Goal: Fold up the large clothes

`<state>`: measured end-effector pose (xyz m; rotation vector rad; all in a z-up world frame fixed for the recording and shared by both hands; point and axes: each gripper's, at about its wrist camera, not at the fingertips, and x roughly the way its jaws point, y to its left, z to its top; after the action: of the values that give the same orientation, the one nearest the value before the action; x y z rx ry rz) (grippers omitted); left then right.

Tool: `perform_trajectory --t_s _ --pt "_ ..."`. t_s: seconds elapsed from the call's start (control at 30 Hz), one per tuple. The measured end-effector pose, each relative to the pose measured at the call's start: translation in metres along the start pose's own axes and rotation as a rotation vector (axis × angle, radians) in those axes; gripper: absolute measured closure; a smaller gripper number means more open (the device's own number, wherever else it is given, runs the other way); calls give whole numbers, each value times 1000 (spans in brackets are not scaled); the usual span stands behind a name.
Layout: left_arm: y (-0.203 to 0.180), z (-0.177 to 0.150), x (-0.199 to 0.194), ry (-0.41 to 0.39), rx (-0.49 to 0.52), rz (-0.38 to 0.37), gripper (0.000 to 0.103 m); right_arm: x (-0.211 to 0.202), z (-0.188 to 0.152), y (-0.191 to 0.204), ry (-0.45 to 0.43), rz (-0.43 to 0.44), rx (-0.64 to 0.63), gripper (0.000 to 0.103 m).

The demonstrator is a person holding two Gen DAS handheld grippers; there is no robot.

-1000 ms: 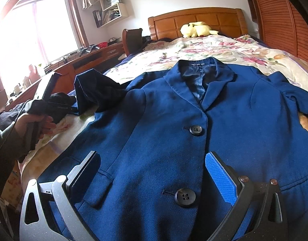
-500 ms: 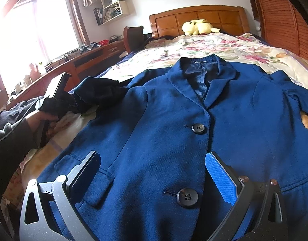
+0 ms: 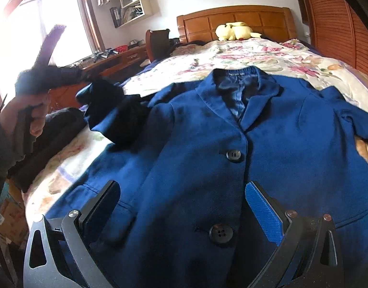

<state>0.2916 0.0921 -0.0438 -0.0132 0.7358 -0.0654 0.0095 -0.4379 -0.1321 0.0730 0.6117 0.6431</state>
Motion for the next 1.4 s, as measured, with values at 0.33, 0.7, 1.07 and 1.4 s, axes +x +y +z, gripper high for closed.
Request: perform_trajectory --t_s 0.33,0.7,1.07,1.4 --pt "-116 13 -47 -48 193 -167 86 -61 -1 -19 -60 -115 -16 0" --pt "-84 -60 -67 -23 180 -146 65 -72 7 -17 -57 -119 -36 0" --pt "7 -146 -40 54 -11 10 65 -22 43 -1 10 -33 -122 17" --pt "36 -171 -28 38 -87 12 65 54 62 8 157 17 -134 40"
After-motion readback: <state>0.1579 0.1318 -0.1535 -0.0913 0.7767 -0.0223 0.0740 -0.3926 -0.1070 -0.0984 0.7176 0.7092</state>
